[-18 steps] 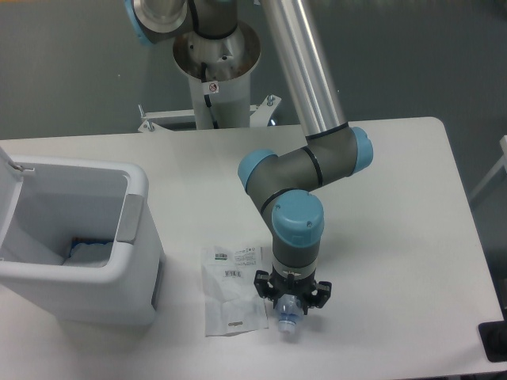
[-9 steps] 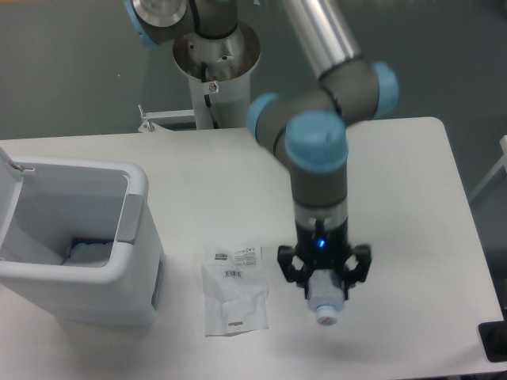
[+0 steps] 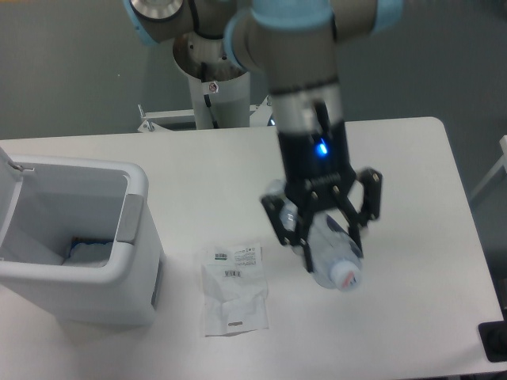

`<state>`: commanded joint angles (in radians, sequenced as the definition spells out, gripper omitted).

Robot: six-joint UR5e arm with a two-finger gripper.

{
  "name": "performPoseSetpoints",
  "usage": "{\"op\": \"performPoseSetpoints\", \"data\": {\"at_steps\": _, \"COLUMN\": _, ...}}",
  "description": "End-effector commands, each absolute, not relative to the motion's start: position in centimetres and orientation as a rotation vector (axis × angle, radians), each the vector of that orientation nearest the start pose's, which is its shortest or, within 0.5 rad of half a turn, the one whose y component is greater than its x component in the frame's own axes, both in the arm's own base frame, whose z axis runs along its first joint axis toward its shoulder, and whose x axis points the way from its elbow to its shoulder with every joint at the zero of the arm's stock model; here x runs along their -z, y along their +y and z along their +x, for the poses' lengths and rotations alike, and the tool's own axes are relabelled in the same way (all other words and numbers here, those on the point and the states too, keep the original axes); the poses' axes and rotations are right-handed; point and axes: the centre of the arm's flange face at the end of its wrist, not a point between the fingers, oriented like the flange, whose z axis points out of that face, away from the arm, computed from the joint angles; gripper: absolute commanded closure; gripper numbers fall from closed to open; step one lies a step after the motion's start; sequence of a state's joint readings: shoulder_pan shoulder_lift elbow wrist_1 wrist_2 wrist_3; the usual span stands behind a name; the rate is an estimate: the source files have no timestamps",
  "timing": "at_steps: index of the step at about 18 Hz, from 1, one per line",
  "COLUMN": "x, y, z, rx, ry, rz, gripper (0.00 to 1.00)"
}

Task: Place the trash in the trash can
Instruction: 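Lift the bottle and carry it over the white trash bin, then lower the bottle into the bin and open the gripper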

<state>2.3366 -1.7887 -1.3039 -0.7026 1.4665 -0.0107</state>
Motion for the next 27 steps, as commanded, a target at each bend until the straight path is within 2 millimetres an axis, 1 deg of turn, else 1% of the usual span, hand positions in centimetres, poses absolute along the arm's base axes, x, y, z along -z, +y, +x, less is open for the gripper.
{"op": "performPoseSetpoints", "data": {"at_steps": 3, "x": -62.2, "y": 56.7, "z": -28.4, "rx": -0.261, "ry": -0.715, "rz": -2.104, "gripper": 0.36}}
{"op": "performPoseSetpoints", "data": {"at_steps": 4, "x": -62.0, "y": 57.2, "z": -27.1, "rx": -0.248, "ry": -0.694, "rz": -2.114, "gripper": 0.36}}
{"op": "performPoseSetpoints", "data": {"at_steps": 6, "x": -62.4, "y": 57.9, "z": -25.1, "rx": -0.23, "ry": -0.662, "rz": -2.116, "gripper": 0.36}}
{"op": "performPoseSetpoints", "data": {"at_steps": 7, "x": -62.6, "y": 58.6, "z": -23.4, "rx": -0.213, "ry": -0.633, "rz": -2.121, "gripper": 0.36}}
{"op": "performPoseSetpoints", "data": {"at_steps": 8, "x": -62.1, "y": 59.6, "z": -21.8, "rx": -0.19, "ry": -0.606, "rz": -2.134, "gripper": 0.36}}
{"op": "performPoseSetpoints", "data": {"at_steps": 9, "x": -60.7, "y": 61.5, "z": -19.5, "rx": -0.152, "ry": -0.555, "rz": -2.167, "gripper": 0.36}}
{"op": "performPoseSetpoints", "data": {"at_steps": 10, "x": -60.0, "y": 62.2, "z": -18.6, "rx": -0.139, "ry": -0.538, "rz": -2.182, "gripper": 0.36}}
{"op": "performPoseSetpoints", "data": {"at_steps": 12, "x": -59.4, "y": 62.9, "z": -17.7, "rx": -0.128, "ry": -0.522, "rz": -2.195, "gripper": 0.36}}
{"op": "performPoseSetpoints", "data": {"at_steps": 14, "x": -58.4, "y": 64.0, "z": -15.8, "rx": -0.105, "ry": -0.491, "rz": -2.218, "gripper": 0.36}}
{"op": "performPoseSetpoints", "data": {"at_steps": 17, "x": -57.2, "y": 64.5, "z": -14.4, "rx": -0.086, "ry": -0.473, "rz": -2.243, "gripper": 0.34}}
{"op": "performPoseSetpoints", "data": {"at_steps": 18, "x": -56.7, "y": 64.8, "z": -14.3, "rx": -0.084, "ry": -0.474, "rz": -2.25, "gripper": 0.32}}
{"op": "performPoseSetpoints", "data": {"at_steps": 20, "x": -55.9, "y": 65.1, "z": -13.8, "rx": -0.075, "ry": -0.468, "rz": -2.267, "gripper": 0.31}}
{"op": "performPoseSetpoints", "data": {"at_steps": 21, "x": -55.4, "y": 65.2, "z": -13.9, "rx": -0.075, "ry": -0.471, "rz": -2.274, "gripper": 0.29}}
{"op": "performPoseSetpoints", "data": {"at_steps": 23, "x": -54.2, "y": 65.2, "z": -13.9, "rx": -0.079, "ry": -0.469, "rz": -2.299, "gripper": 0.01}}
{"op": "performPoseSetpoints", "data": {"at_steps": 27, "x": -54.6, "y": 64.7, "z": -13.9, "rx": -0.083, "ry": -0.47, "rz": -2.294, "gripper": 0.0}}
